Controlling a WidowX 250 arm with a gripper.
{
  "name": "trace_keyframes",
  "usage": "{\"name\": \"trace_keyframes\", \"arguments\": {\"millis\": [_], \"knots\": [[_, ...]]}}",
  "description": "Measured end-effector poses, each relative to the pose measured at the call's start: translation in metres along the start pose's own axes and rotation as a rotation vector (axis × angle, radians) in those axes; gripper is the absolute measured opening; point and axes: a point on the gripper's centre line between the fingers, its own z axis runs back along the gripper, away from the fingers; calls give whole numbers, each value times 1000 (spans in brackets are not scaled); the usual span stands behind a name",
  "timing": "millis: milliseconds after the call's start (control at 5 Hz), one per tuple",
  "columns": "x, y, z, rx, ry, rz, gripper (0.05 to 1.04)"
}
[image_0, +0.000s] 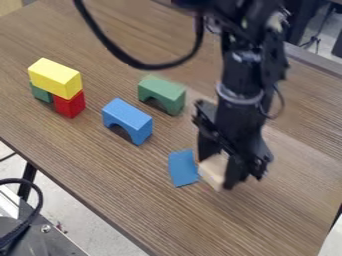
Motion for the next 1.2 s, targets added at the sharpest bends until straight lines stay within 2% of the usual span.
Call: {"name": "trace_keyframes", "arguments": {"millis": [400, 600, 800, 1000, 1200], "knots": [[-8, -18, -11, -21, 13, -59, 584], [-15, -17, -16, -25, 22, -45, 636], [-17, -10, -19, -18, 17, -12, 929], [-18, -2, -19, -12, 18, 19, 1005], [-18, 1, -10, -1, 4, 29, 999]]}}
